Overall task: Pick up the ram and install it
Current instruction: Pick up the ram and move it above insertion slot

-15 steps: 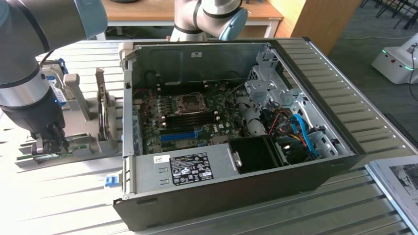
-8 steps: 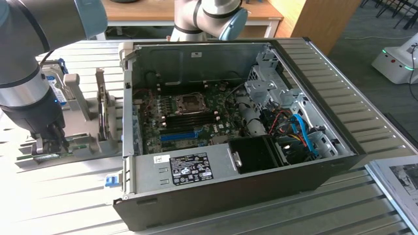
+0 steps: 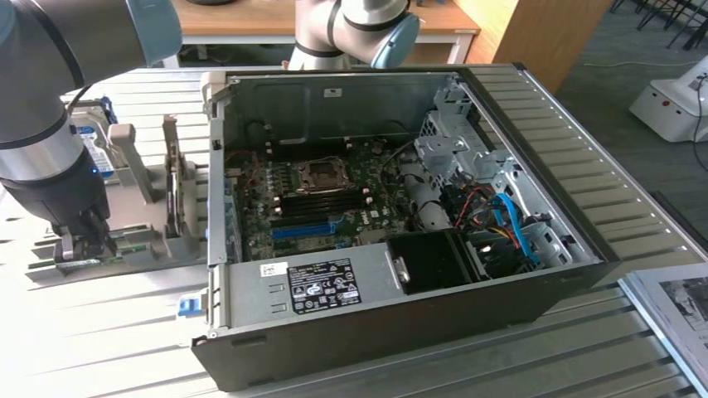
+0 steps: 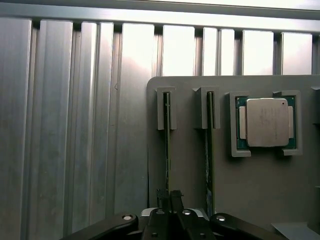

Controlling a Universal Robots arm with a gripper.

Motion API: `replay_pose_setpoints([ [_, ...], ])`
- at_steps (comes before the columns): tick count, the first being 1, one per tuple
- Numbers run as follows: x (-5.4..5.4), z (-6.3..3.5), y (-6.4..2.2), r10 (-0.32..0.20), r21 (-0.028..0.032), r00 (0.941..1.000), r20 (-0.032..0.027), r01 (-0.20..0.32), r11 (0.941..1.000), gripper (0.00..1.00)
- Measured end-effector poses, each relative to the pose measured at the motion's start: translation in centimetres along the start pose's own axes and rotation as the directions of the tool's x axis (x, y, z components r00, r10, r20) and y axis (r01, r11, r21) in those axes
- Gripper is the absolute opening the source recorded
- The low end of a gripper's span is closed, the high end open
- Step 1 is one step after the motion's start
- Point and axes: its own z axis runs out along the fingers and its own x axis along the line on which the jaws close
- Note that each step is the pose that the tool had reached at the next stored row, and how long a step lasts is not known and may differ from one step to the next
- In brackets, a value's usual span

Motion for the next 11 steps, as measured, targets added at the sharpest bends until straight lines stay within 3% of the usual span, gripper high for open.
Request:
replay_pose_setpoints([
  [11, -0.01, -0.63, 0.02, 0.0, 0.0001, 1.0, 0.0, 0.0, 1.0, 0.12],
])
